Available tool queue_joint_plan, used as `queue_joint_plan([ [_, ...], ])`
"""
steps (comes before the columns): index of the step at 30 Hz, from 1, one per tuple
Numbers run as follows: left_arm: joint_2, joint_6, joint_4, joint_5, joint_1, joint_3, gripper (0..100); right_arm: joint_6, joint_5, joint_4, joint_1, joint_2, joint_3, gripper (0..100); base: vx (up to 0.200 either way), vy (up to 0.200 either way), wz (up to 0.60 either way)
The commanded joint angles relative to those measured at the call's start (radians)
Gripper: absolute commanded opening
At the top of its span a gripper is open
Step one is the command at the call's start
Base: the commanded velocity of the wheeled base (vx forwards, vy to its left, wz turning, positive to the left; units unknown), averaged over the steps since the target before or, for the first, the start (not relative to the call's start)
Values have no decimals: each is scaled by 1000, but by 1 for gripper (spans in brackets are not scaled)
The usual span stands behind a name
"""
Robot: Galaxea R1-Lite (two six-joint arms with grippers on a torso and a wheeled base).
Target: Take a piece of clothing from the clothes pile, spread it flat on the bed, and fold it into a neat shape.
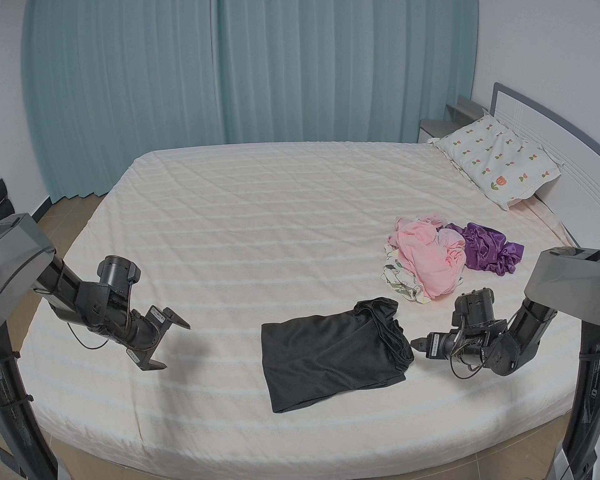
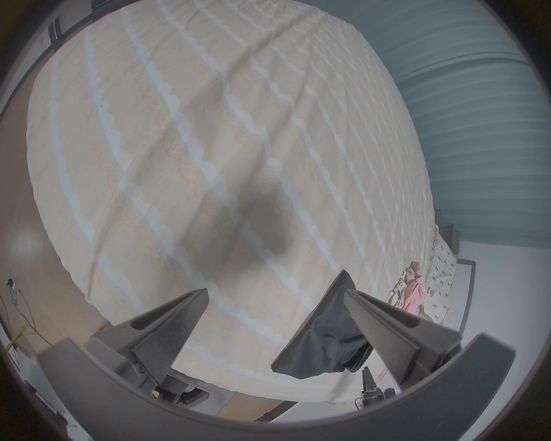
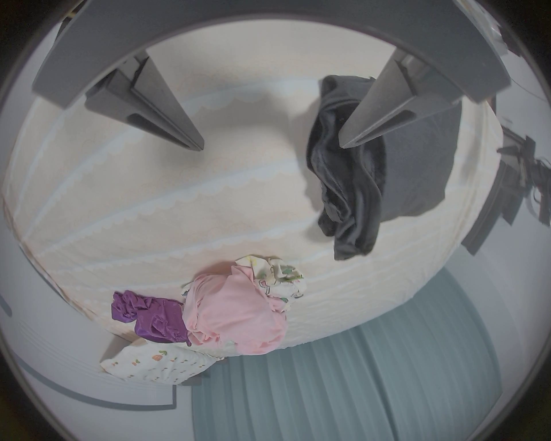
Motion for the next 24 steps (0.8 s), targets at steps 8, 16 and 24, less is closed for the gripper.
queue_joint_plan([
  [8,-9,-1,-24,-39,-2,16,100,84,28,-91,86,27,-93,100,150,0,0],
  [16,-3,-3,-24,-39,0,16,100,41,-1,90,151,121,-301,100,75,0,0],
  [24,-1,-3,-38,-32,1,36,100,-77,-77,252,176,265,-541,100,0,0,0],
])
